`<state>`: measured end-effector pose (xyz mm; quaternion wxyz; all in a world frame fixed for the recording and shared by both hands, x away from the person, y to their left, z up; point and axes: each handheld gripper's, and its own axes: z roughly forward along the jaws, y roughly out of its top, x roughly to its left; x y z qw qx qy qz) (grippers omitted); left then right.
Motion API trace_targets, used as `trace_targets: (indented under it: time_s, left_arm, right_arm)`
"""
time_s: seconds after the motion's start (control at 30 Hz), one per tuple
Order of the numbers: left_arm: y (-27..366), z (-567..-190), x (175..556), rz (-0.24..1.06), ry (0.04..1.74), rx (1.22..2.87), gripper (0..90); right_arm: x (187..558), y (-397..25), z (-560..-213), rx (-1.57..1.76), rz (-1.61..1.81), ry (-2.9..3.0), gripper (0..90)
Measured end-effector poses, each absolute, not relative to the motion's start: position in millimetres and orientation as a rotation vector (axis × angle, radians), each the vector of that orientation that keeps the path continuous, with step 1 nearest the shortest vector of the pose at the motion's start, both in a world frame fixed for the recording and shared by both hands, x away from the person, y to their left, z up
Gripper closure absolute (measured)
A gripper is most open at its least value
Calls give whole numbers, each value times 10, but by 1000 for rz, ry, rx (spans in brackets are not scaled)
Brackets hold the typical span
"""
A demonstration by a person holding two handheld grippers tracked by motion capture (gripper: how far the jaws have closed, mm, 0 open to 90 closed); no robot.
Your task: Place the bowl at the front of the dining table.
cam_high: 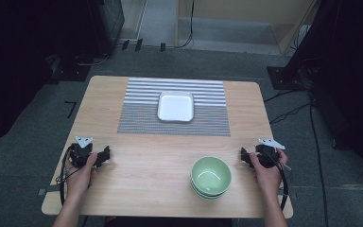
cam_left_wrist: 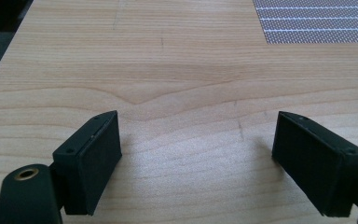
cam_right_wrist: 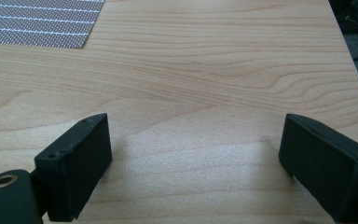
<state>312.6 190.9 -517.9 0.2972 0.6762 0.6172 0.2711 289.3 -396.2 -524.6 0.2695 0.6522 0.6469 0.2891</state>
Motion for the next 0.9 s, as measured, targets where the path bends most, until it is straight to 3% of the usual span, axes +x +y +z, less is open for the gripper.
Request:
trace_targets:
  time_s: [0.53, 0.9]
  left_arm:
    - [1911, -5179, 3130, 720, 1641, 1797, 145]
    - [1913, -5179, 3129, 719, 1640, 1797, 146]
  right_arm:
    - [2848, -3986, -5228, 1818, 786, 1635, 140]
    - [2675, -3874, -4874, 1803, 944, 1588, 146]
